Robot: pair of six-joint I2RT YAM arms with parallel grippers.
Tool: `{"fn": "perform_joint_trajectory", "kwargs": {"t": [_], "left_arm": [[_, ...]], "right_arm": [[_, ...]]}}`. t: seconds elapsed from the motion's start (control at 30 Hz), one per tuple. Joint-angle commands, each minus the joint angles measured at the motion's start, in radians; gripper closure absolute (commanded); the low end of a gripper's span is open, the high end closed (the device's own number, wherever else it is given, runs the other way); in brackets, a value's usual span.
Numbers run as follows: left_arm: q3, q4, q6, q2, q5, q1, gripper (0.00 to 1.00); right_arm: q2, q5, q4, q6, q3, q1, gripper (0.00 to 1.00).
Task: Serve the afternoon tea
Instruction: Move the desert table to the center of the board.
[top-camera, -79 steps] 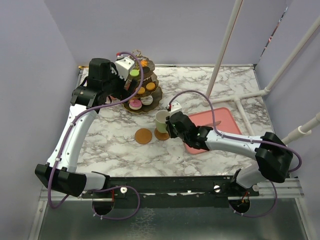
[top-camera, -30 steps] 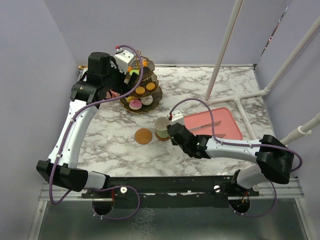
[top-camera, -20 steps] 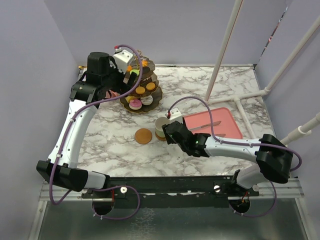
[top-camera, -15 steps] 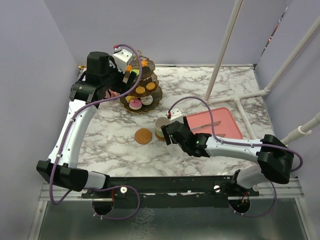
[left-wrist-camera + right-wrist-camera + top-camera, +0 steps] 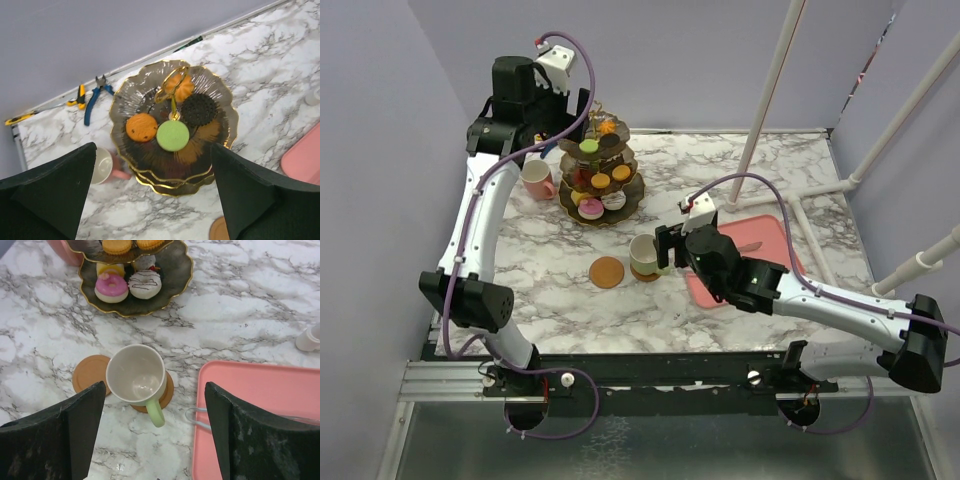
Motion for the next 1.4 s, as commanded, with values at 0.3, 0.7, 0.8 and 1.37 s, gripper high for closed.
{"fn": "perform_joint_trajectory", "kwargs": {"t": [0.3, 0.7, 0.8, 1.37], "left_arm": [[0.235, 0.016, -0.030, 0.254, 0.186, -0.002, 0.17], [0.268, 0.042, 0.034, 0.320, 0.250, -0.002, 0.43], [0.270, 0.053, 0.039, 0.326, 0.263, -0.002, 0.54], [0.300, 0.094, 0.006, 0.348, 0.313, -0.002, 0.91]], "right_arm": [[-0.068, 0.070, -0.048, -0.045, 0.014, 0.005, 0.16], [-0.071, 0.073, -0.061, -0.042, 0.018, 0.005, 0.16], [-0.058, 0.085, -0.068, -0.047, 0.029, 0.005, 0.16], [-0.073, 0.097, -0.069, -0.039, 0.016, 0.006, 0.16]]}}
